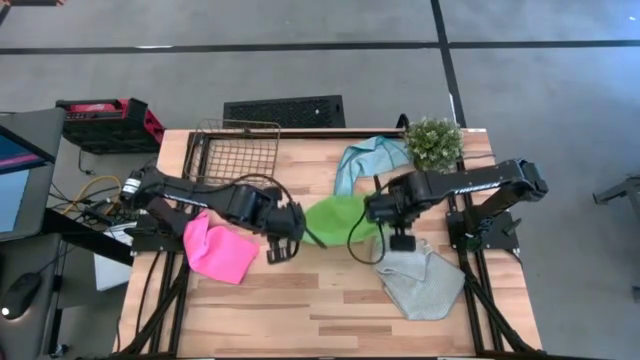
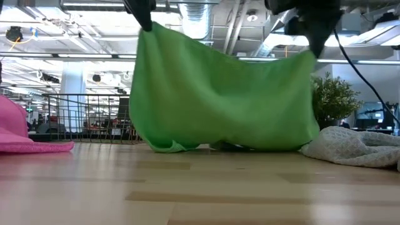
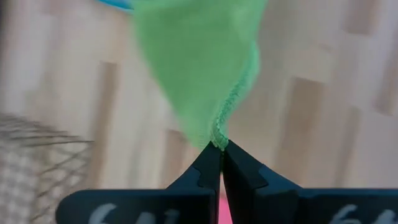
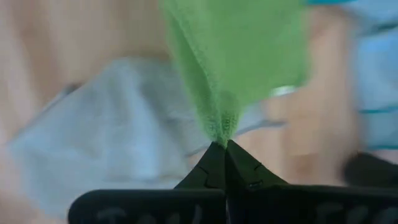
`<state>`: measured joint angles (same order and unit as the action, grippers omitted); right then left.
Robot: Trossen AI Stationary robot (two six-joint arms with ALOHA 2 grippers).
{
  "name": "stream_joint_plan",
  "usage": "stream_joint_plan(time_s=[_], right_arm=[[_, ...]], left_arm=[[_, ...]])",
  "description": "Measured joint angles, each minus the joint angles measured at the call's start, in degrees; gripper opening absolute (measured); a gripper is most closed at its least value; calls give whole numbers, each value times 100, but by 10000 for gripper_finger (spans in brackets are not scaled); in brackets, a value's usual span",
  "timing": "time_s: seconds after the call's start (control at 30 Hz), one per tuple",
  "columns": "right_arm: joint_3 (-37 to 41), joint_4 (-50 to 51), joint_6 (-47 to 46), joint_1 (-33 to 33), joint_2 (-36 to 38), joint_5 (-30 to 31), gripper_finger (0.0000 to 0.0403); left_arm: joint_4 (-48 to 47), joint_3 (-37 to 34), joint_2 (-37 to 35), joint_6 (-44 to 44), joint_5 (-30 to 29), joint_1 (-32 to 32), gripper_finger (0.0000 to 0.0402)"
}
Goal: Fold microfiber towels
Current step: Fold the green microfiber cloth
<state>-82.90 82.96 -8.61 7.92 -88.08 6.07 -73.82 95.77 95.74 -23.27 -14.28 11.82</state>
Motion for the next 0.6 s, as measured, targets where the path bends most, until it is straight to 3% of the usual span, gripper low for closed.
stream_joint_plan(time_s=[0.33,0.47,0.6], right_arm=[[-366,-265,5,-746,45,2381,8],[-680,-244,-1,-975,47,3018,8],[-926,-170,-1,-883,56,3243,8]], left_arm=[[87,293,-72,597,-2135,-941,0],[140,799,-75,1091,-2601,-1168,0],[107,1211,-78,1363,-2732,-1159,0]])
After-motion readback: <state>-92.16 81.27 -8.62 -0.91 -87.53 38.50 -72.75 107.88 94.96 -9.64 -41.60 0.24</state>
